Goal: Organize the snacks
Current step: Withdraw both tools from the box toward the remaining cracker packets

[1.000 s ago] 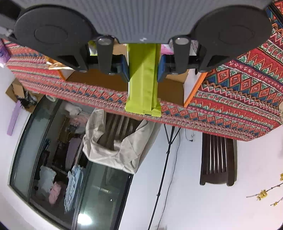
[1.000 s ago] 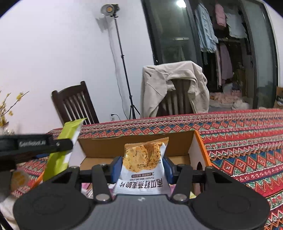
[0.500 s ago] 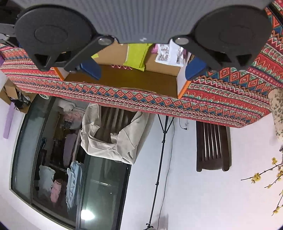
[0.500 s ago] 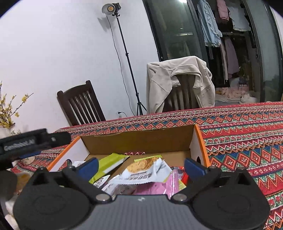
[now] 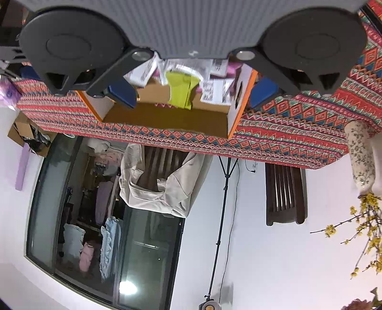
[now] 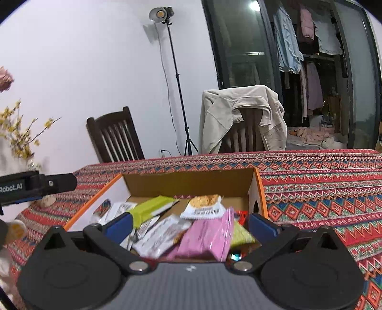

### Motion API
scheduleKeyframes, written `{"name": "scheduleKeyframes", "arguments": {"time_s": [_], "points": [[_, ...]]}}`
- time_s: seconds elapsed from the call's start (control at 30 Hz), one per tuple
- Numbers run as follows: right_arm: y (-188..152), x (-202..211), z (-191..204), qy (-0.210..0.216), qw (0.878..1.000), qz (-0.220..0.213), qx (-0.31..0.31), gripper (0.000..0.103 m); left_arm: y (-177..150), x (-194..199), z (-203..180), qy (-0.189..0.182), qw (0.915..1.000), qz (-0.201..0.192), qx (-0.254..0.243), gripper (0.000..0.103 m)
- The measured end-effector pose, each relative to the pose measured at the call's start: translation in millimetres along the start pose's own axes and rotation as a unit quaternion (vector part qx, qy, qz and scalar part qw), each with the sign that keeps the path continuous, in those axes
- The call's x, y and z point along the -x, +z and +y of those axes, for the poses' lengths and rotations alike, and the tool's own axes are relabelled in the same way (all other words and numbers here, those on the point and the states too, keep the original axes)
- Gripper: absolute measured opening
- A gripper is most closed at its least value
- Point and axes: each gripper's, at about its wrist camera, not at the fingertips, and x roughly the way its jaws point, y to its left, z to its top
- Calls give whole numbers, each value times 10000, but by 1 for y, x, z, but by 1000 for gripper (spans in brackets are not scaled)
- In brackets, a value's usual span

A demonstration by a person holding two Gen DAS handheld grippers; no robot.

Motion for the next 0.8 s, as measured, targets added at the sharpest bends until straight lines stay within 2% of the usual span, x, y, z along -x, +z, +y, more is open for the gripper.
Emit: {"name": "scheduleKeyframes", "arguments": {"time_s": [0.4,0.8], "points": [[-54,40,28,79,9993,353,128,103,-49,51,44,86,9996,226,116,103],[-83,17,63,349,9942,992,229,103,-82,68,77,246,9979,559,196,103]]}}
